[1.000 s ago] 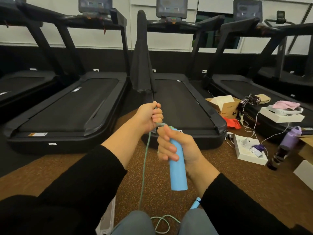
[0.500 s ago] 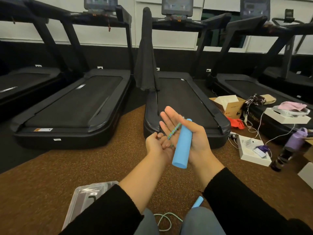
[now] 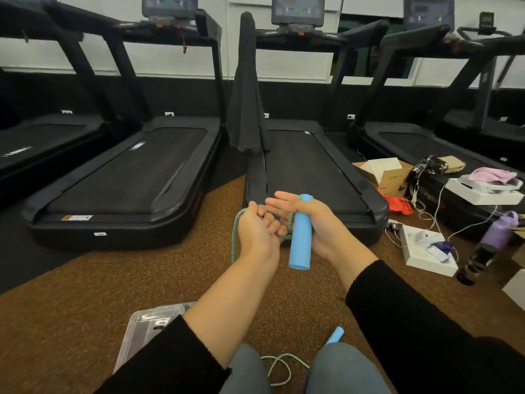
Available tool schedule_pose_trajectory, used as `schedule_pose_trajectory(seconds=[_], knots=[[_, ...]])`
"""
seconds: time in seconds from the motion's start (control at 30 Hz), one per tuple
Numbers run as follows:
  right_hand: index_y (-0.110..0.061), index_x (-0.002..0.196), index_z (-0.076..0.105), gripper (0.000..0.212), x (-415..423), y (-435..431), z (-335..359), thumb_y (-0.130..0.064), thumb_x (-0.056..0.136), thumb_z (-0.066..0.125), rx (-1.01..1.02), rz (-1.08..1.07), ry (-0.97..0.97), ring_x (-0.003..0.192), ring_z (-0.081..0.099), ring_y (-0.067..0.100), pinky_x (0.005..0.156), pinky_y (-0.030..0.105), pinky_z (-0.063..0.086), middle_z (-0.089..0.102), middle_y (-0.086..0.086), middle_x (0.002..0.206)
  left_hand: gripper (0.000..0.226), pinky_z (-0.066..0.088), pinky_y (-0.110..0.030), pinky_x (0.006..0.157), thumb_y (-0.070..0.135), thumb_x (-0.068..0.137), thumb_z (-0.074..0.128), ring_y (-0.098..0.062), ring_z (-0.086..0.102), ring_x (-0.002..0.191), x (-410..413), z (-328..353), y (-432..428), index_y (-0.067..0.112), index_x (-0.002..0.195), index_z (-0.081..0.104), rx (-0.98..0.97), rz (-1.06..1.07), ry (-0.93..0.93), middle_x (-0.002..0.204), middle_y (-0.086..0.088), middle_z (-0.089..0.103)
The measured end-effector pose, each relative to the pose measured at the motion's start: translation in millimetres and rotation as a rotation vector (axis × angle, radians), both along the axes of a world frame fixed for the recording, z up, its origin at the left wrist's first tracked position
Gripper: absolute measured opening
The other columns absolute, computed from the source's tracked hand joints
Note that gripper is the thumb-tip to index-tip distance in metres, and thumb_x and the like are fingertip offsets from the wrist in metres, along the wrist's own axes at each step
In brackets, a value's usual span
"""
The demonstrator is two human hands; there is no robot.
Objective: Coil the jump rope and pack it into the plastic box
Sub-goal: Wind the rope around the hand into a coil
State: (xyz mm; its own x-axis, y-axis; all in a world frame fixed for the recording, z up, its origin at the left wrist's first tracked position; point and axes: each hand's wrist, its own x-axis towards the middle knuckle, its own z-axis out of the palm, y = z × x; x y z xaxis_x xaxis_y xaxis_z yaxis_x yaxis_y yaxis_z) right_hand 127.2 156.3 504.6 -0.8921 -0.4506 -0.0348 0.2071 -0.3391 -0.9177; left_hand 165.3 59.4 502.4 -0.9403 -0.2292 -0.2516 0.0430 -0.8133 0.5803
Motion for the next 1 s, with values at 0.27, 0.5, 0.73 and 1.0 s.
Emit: schedule_pose_trajectory(seconds=[0.27, 0.5, 0.73, 1.0], knots=[[-0.004, 0.094, 0.067, 0.016, 6, 12, 2, -0.017, 0.091, 0.059, 0.267, 0.141, 0.111, 0.081, 0.067, 0.018, 0.075, 0.027, 0.057, 0.072, 0.005, 0.081, 0.043, 0.025, -0.025, 0.052, 0.030, 0.102, 0.030, -0.011, 0.022, 0.048, -6, 22, -13, 0.017, 0.061, 0.035, -0.255, -0.116, 0.030, 0.047, 0.005, 0.027], [-0.004, 0.086, 0.064, 0.042, 8, 15, 6, -0.045, 0.078, 0.058, 0.333, 0.224, 0.146, 0.048, 0.060, 0.016, 0.056, 0.025, 0.055, 0.065, 0.010, 0.061, 0.043, 0.021, -0.019, 0.049, 0.031, 0.101, 0.029, -0.006, 0.022, 0.035, -22, 44, -18, 0.016, 0.061, 0.036, -0.340, -0.396, 0.043, 0.042, 0.006, 0.026], [-0.008, 0.065, 0.054, 0.023, 2, 18, 14, -0.020, 0.080, 0.067, 0.225, 0.260, 0.165, 0.037, 0.048, 0.010, 0.049, 0.022, 0.049, 0.053, 0.002, 0.046, 0.042, 0.024, -0.021, 0.042, 0.029, 0.101, 0.027, -0.008, 0.020, 0.035, -45, 64, -20, 0.016, 0.061, 0.036, -0.381, -0.476, 0.051, 0.043, 0.006, 0.025], [-0.011, 0.057, 0.053, 0.021, 4, 18, 7, -0.019, 0.076, 0.060, 0.155, 0.291, 0.183, 0.037, 0.049, 0.013, 0.041, 0.019, 0.043, 0.054, 0.003, 0.046, 0.040, 0.021, -0.016, 0.038, 0.021, 0.098, 0.024, -0.009, 0.019, 0.029, -71, 86, -26, 0.017, 0.059, 0.032, -0.395, -0.449, 0.001, 0.037, 0.006, 0.023]])
